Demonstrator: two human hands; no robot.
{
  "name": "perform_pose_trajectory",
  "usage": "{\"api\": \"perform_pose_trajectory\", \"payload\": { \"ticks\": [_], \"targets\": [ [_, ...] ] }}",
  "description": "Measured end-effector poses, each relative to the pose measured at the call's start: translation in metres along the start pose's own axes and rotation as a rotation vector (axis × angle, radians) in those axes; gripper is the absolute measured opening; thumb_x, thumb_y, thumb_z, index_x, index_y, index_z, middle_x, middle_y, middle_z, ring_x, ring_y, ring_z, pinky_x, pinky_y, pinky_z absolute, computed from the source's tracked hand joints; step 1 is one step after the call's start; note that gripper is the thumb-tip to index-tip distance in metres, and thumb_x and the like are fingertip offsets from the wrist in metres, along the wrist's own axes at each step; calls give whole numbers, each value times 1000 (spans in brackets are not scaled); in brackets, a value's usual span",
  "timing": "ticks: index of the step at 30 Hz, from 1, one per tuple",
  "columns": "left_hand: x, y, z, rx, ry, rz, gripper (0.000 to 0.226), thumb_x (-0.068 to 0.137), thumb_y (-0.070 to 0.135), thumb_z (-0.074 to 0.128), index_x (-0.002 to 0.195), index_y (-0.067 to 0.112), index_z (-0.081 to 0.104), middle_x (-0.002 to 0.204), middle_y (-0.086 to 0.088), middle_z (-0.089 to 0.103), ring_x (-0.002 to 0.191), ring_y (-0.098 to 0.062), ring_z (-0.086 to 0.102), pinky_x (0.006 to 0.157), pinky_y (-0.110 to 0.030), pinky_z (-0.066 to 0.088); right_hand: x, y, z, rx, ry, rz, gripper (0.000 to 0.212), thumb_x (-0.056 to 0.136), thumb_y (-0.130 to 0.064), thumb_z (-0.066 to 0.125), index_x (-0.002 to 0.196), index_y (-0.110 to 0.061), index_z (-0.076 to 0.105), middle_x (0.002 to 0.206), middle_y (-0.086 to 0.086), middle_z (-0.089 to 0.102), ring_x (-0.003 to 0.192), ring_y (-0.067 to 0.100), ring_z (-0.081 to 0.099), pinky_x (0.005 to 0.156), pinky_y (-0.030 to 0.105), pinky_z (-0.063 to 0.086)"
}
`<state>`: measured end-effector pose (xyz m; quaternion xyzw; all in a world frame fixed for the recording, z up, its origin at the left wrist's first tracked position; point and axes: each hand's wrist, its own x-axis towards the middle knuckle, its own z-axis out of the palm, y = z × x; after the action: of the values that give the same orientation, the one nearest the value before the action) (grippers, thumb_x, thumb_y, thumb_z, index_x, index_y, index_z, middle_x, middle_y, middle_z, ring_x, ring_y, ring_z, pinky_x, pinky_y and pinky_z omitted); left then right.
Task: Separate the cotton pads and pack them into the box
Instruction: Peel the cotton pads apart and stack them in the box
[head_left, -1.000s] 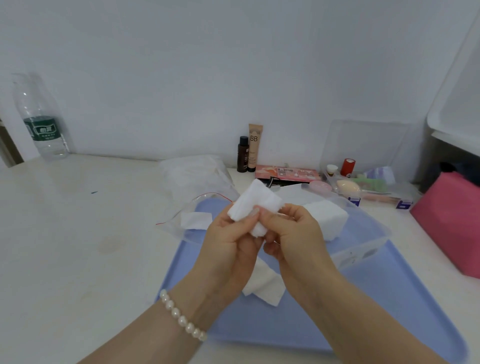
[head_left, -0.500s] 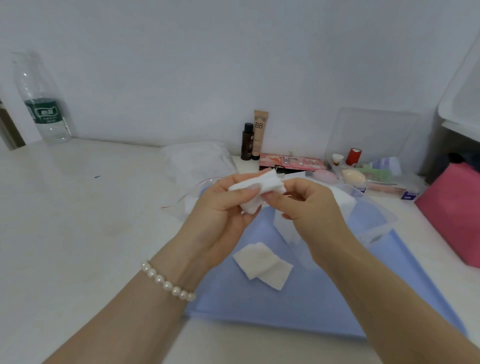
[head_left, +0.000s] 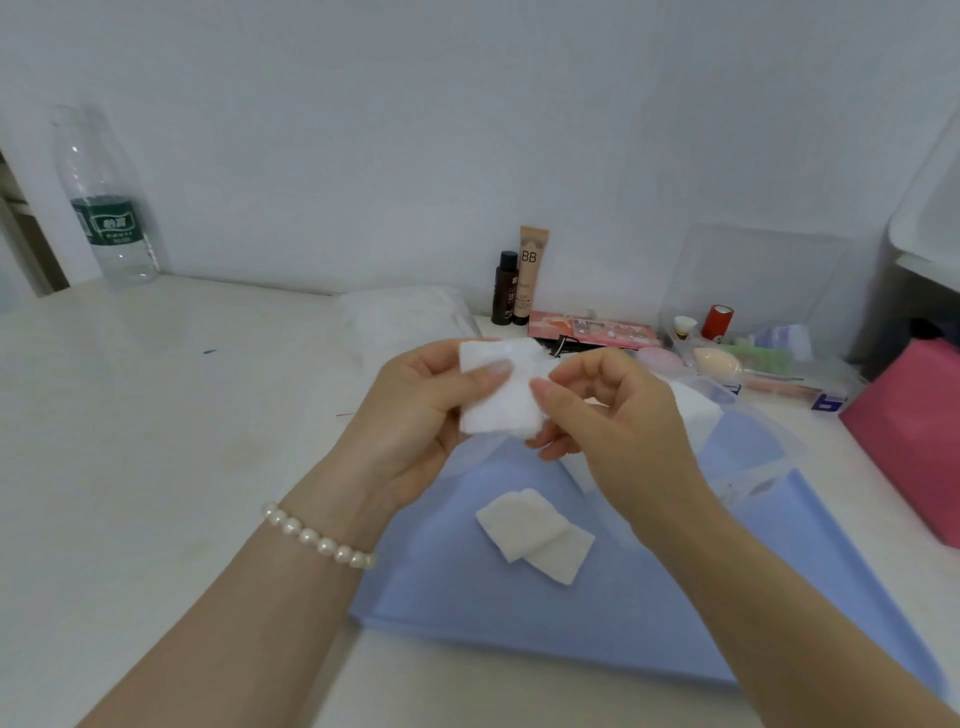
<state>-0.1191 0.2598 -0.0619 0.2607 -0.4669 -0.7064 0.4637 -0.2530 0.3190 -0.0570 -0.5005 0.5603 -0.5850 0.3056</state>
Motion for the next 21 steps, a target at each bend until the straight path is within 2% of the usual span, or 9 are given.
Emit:
{"api": "perform_pose_trajectory", "payload": {
  "ticks": [1,3,5,6,8,12,15,18,21],
  "targets": [
    [1,2,-1,-49,40,7,21,80,0,59,101,1,63,93,-14,70,79,-22,68,56,-24,55,-2,3,2,-51,2,-15,12,83,-6,63,78,-14,55,67,-2,58,53,15,61,55,31,53],
    [4,3,-3,-95,102,9,15,88,1,54,101,5,59,107,-20,67,93,-29,66,59,-30,58,-4,11,2,-468,-75,-45,13,82,-5,56,78,-17,58,75,-4,60,68,16,60,66,29,50],
    [4,3,-2,-79,134,-4,12,89,4,54,100,8,57,116,-21,64,105,-36,63,65,-37,60,-8,19,2,-963,-275,-27,17,81,-8,53,93,-16,62,94,-1,61,89,18,58,77,25,47],
    [3,2,-2,-67,137,-14,12,89,5,55,101,8,57,117,-20,64,106,-36,63,65,-37,60,-10,23,1,-1126,-373,-27,22,81,-10,52,101,-14,61,103,2,60,98,21,57,80,27,46],
    [2,1,-2,-51,123,-36,19,88,6,57,107,6,58,117,-19,65,105,-37,63,61,-35,59,-15,31,5,-1261,-490,-88,20,81,-16,53,100,-12,58,107,6,57,104,26,54,76,28,41],
    [3,-1,-1,-48,99,-64,32,86,6,59,118,-1,56,116,-22,64,105,-38,64,60,-34,58,-20,33,15,-1284,-465,-183,6,85,-22,49,87,-17,50,106,8,53,102,25,50,70,27,29],
    [4,-3,-2,-36,105,-55,30,86,6,59,116,-1,57,114,-22,65,103,-39,64,61,-35,58,-19,34,18,-1240,-409,-166,8,90,-20,45,88,-16,52,102,6,54,96,25,51,67,27,28],
    [6,-6,-5,-11,148,-4,20,87,5,58,107,3,58,112,-23,65,103,-41,63,64,-36,59,-11,26,11,-914,-298,-12,19,86,-12,46,68,-17,45,74,4,54,68,20,51,59,32,38],
    [8,-6,-6,-14,189,79,22,87,6,58,109,3,57,110,-20,67,99,-35,66,63,-34,59,1,5,-8,-507,-231,143,19,85,-2,50,71,-13,59,72,9,63,59,18,63,56,34,54]
  ]
}}
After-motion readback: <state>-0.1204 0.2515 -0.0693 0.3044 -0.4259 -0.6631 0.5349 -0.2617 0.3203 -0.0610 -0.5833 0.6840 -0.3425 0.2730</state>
